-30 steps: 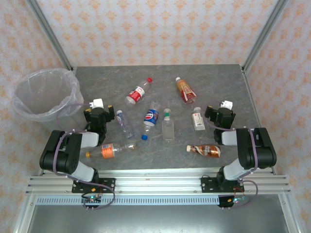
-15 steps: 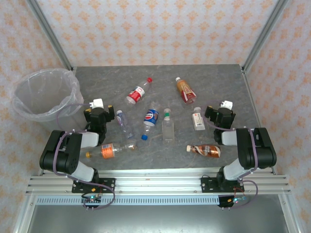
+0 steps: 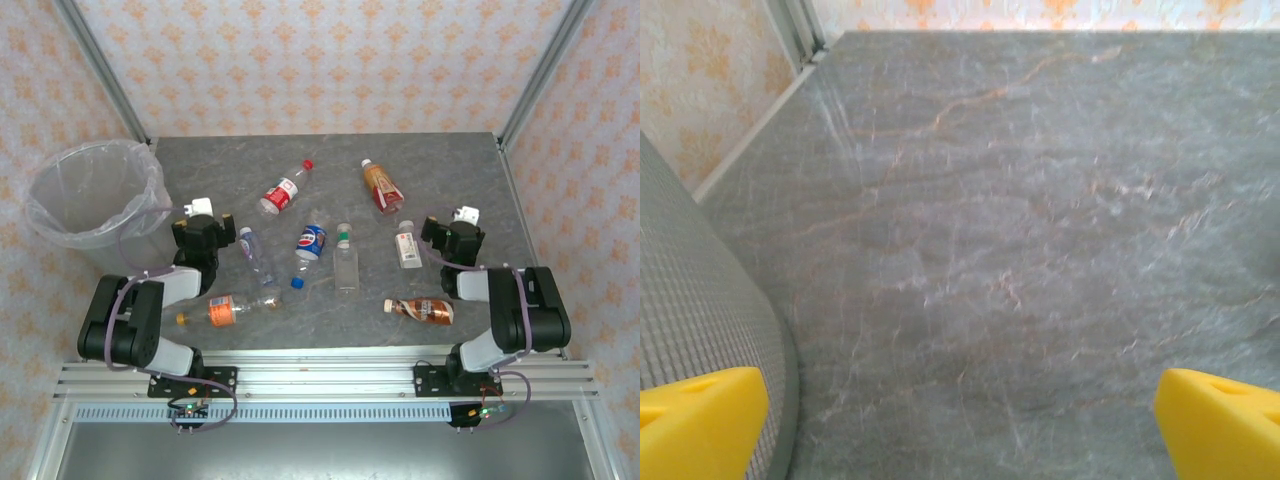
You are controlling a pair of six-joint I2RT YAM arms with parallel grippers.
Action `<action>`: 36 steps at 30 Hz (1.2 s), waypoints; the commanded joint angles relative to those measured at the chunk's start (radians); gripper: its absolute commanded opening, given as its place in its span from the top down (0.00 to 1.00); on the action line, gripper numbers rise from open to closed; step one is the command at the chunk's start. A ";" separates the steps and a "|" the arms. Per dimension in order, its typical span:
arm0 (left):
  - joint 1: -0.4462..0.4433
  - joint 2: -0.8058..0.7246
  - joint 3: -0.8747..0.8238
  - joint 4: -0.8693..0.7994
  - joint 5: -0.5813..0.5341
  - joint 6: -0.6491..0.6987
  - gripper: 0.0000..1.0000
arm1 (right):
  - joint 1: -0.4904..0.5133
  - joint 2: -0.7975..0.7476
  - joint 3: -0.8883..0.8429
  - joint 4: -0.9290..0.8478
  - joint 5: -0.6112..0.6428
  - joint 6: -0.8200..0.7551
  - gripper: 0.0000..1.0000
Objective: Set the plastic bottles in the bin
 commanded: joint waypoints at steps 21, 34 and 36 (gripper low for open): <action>-0.132 -0.230 0.408 -1.082 0.035 -0.710 0.00 | 0.004 -0.556 -0.054 -0.439 0.023 0.426 0.01; -0.232 -0.335 0.391 -1.400 0.179 -0.939 0.00 | 0.003 -0.494 -0.010 -0.515 -0.047 0.455 0.01; -0.233 -0.308 0.377 -1.327 0.207 -0.912 0.00 | 0.003 -0.460 0.007 -0.510 -0.068 0.457 0.01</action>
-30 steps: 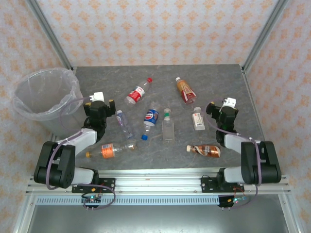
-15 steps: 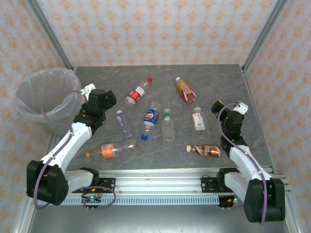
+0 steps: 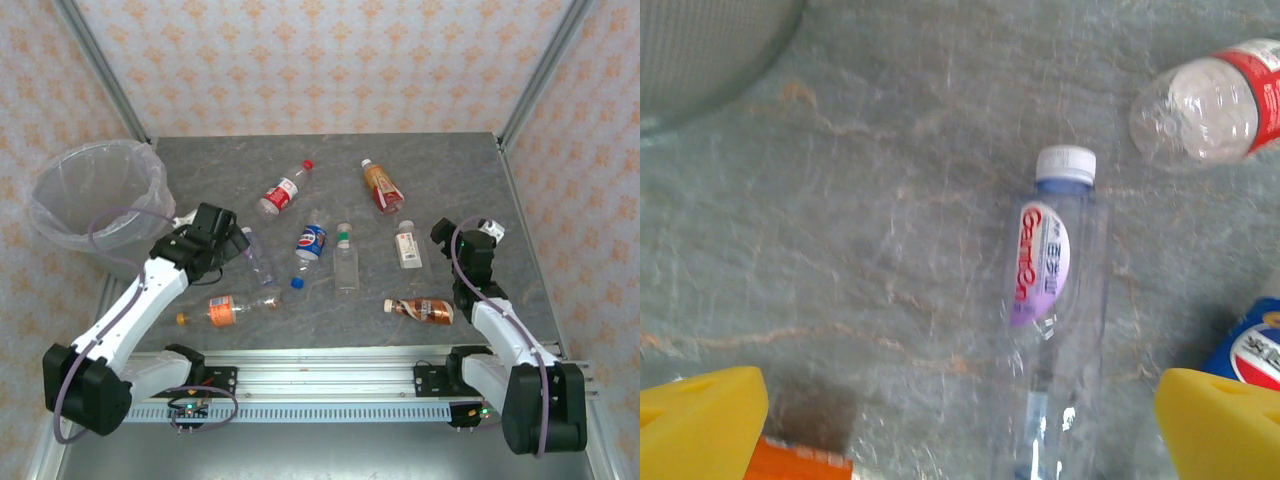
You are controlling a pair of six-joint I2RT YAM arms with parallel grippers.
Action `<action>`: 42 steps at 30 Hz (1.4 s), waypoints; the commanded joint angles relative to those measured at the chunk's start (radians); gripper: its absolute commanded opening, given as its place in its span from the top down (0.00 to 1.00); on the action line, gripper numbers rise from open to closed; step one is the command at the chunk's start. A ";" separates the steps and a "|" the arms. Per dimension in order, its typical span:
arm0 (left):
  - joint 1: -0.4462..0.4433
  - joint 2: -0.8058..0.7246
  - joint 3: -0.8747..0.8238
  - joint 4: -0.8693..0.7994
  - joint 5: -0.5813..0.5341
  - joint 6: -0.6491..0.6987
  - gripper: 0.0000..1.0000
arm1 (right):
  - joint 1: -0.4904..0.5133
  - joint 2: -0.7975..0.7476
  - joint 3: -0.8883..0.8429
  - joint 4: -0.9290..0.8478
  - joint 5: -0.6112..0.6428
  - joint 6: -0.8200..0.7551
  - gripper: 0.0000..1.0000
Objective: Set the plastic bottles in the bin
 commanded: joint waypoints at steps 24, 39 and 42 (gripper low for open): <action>-0.113 0.591 0.148 0.287 -0.053 0.062 0.05 | 0.004 -0.083 0.018 -0.087 -0.037 -0.023 0.01; -0.115 0.633 0.214 0.358 -0.054 0.137 0.48 | 0.003 -0.171 0.069 -0.164 -0.038 -0.097 0.01; -0.115 0.593 0.214 0.349 -0.062 0.154 0.51 | 0.003 -0.170 0.075 -0.159 -0.046 -0.100 0.01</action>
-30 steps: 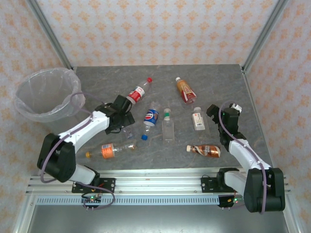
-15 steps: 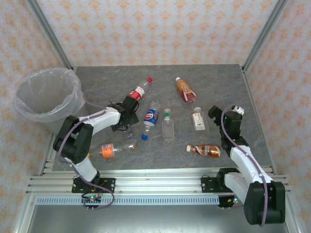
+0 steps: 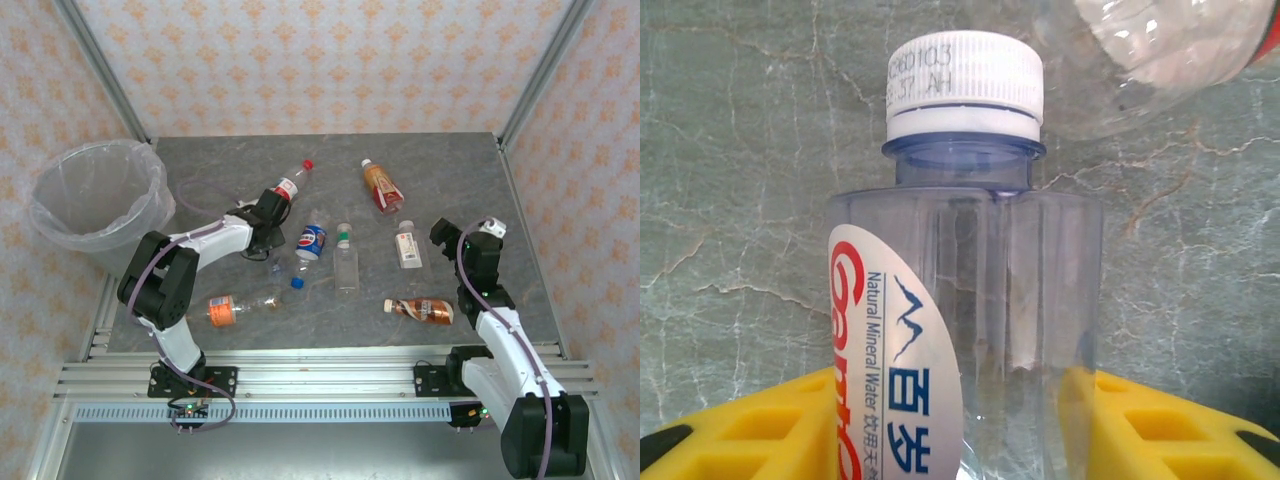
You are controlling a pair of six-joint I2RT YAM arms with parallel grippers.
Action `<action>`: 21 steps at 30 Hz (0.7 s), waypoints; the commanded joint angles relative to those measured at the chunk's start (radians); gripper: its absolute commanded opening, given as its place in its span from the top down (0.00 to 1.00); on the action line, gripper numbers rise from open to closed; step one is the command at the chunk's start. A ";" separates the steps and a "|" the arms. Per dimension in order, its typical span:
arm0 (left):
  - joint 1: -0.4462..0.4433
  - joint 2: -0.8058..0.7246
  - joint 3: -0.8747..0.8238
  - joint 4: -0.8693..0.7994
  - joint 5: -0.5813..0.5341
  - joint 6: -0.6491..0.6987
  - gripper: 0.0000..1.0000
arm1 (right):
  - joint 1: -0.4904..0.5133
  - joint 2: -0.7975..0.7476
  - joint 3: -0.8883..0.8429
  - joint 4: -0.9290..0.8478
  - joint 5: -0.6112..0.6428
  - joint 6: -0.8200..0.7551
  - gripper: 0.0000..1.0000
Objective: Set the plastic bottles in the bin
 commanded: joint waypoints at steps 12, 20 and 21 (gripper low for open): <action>0.000 -0.350 -0.045 0.064 -0.049 0.155 0.51 | 0.003 0.101 0.121 0.012 -0.221 0.070 0.01; 0.004 -0.518 0.026 -0.017 -0.226 0.218 0.49 | 0.008 0.208 0.159 0.051 -0.281 0.151 0.01; 0.008 -0.525 0.045 -0.031 -0.248 0.218 0.50 | 0.008 0.225 0.158 0.063 -0.283 0.159 0.01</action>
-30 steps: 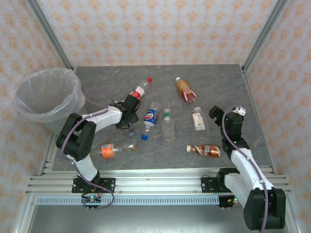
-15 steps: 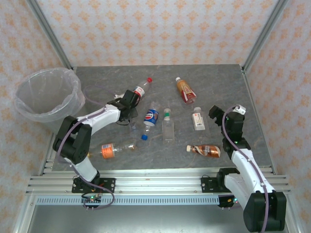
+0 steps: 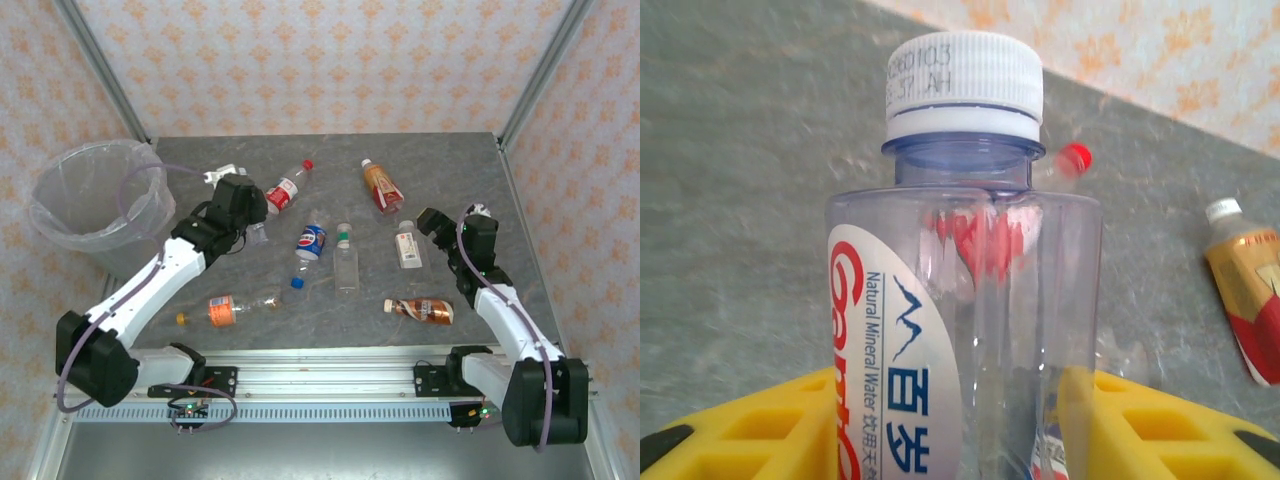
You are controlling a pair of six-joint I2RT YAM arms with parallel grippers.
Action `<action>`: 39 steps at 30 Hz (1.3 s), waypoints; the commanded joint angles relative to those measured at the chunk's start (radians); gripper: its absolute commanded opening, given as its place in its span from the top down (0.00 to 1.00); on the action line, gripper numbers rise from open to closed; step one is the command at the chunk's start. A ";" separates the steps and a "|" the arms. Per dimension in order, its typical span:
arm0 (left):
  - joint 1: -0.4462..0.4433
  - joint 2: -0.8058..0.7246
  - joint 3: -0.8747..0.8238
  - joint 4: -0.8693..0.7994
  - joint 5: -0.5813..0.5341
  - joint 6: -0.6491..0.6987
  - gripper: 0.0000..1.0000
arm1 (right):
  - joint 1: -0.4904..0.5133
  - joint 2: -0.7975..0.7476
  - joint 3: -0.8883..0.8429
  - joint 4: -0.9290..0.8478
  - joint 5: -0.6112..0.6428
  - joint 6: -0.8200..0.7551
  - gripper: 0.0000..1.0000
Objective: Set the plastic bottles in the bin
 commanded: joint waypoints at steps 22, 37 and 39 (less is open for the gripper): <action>0.220 -0.094 0.268 0.171 -0.498 0.384 0.51 | 0.144 0.126 0.106 0.094 -0.186 -0.066 0.01; 0.586 0.040 0.380 0.086 -0.458 0.340 0.50 | 0.145 0.080 0.052 0.121 -0.107 -0.058 0.01; 0.632 0.058 0.375 0.053 -0.421 0.309 0.50 | 0.145 0.069 0.042 0.119 -0.099 -0.056 0.01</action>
